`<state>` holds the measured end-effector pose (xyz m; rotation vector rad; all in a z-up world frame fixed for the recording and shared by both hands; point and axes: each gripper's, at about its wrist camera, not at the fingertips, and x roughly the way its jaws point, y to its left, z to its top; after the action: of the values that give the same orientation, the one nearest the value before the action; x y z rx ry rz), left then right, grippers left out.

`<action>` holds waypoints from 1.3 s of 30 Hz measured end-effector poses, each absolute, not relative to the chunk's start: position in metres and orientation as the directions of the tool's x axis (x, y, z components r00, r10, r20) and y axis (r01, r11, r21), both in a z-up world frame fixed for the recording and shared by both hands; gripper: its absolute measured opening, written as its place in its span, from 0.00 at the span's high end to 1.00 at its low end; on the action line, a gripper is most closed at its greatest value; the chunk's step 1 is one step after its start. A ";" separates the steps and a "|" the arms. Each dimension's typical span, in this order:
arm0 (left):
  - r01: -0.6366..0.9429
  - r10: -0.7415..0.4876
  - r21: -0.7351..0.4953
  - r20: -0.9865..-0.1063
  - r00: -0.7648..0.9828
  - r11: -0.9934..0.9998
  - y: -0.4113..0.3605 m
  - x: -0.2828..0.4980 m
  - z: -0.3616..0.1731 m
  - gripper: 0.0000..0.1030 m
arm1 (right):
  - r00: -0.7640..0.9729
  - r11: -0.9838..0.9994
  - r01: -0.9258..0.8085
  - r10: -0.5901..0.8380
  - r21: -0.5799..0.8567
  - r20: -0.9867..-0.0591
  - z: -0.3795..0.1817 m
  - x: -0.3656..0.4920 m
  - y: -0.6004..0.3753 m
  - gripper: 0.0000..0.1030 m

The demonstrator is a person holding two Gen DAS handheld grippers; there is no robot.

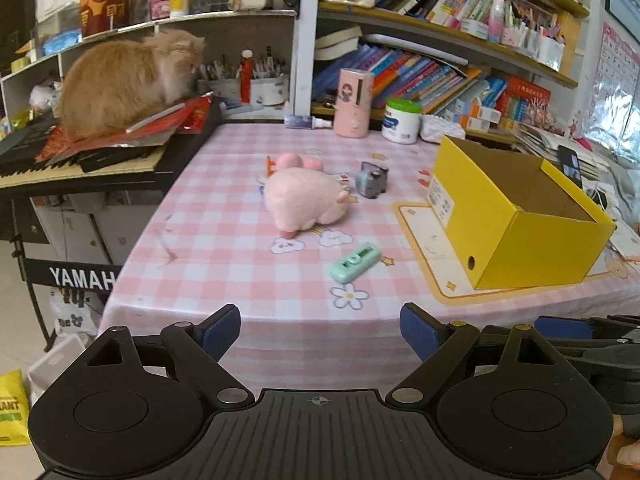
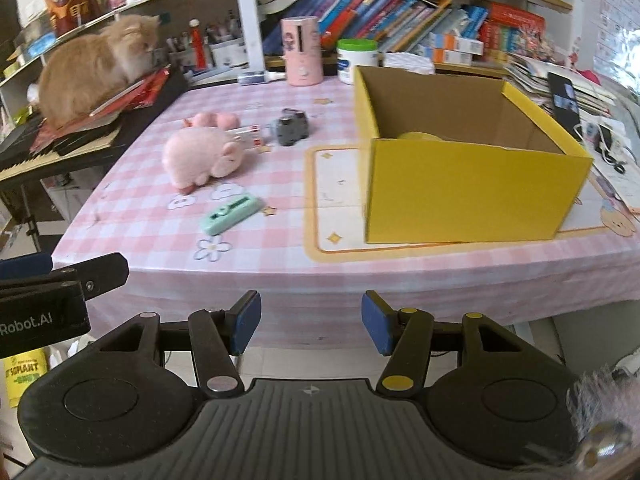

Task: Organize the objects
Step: 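Withdraw both open tools from the box back toward the remaining table items, then grasp the mint-green stapler with right tool while left tool grasps the pink plush pig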

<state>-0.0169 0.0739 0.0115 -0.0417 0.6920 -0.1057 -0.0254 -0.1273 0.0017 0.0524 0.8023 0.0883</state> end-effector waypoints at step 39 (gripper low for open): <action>-0.068 -0.082 -0.195 -0.670 0.738 0.978 0.115 0.084 -0.009 0.13 | 0.637 0.929 -0.369 0.247 -0.007 -0.730 -0.026 0.078 -0.069 0.37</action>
<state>0.0836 0.1147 -0.0091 -0.2132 0.7421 -0.0079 0.0779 -0.0686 -0.0260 -0.1616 0.8075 0.3539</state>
